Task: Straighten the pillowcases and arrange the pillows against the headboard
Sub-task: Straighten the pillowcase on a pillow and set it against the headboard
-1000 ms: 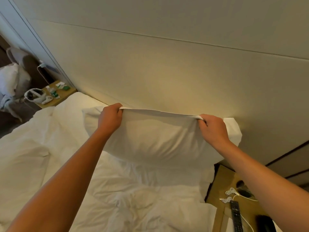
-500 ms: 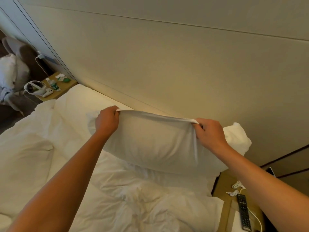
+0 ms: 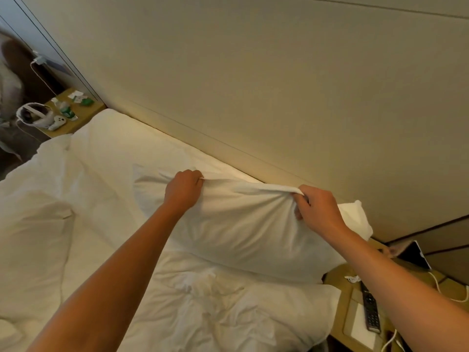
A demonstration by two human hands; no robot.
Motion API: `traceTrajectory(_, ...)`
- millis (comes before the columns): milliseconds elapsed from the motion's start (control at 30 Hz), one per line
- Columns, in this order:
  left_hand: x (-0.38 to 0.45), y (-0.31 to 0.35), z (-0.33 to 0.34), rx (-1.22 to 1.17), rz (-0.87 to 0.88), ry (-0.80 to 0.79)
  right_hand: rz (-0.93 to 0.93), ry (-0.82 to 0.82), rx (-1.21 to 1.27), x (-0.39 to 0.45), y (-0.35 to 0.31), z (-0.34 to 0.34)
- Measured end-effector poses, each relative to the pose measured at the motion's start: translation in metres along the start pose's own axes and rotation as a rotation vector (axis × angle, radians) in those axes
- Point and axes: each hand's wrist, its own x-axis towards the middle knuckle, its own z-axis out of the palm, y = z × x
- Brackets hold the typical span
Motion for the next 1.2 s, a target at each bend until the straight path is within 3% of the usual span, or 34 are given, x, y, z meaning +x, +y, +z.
traceTrajectory(233, -0.008, 0.011, 0.011, -0.069, 0.092, -0.05, -0.015, 0.083, -0.069, 0.001, 0.004, -0.005)
traceTrajectory(667, -0.015, 0.011, 0.007, -0.074, 0.108, -0.035, -0.063, -0.004, -0.216, -0.004, 0.022, -0.006)
traceTrajectory(1200, 0.024, -0.001, -0.021, -0.191, 0.062, 0.108, -0.028, 0.081, 0.103, 0.009, -0.015, -0.002)
